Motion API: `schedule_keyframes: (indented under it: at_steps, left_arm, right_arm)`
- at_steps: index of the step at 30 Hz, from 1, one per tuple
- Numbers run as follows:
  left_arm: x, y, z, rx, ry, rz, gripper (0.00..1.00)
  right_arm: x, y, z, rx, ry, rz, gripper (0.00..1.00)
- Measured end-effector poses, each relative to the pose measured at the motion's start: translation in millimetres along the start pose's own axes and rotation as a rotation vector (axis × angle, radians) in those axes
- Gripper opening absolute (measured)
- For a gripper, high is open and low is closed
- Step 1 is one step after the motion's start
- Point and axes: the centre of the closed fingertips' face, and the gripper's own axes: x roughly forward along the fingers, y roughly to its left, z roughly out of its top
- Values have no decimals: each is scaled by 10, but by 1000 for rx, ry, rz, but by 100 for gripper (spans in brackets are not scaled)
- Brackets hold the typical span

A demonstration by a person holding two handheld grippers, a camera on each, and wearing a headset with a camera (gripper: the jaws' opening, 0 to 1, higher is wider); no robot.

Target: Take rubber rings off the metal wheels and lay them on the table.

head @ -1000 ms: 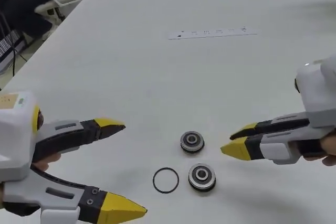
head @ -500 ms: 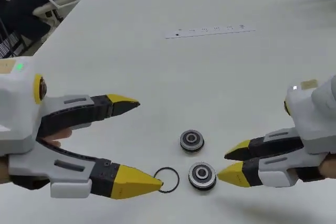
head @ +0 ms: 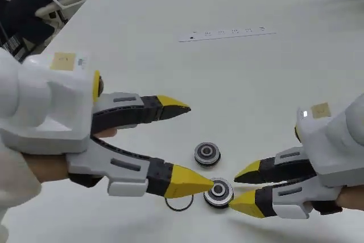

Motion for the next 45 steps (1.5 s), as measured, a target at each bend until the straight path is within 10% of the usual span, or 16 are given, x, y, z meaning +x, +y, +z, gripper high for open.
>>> schedule_keyframes:
  at_steps: [20,45]
  left_arm:
    - [345,-45,-550,-34,91,-16,38]
    - [416,-108,-861,-2,180,-31,15]
  right_arm:
    - [76,-49,-37,-27,6,-1,18]
    - [88,-49,-78,-25,0,0,10]
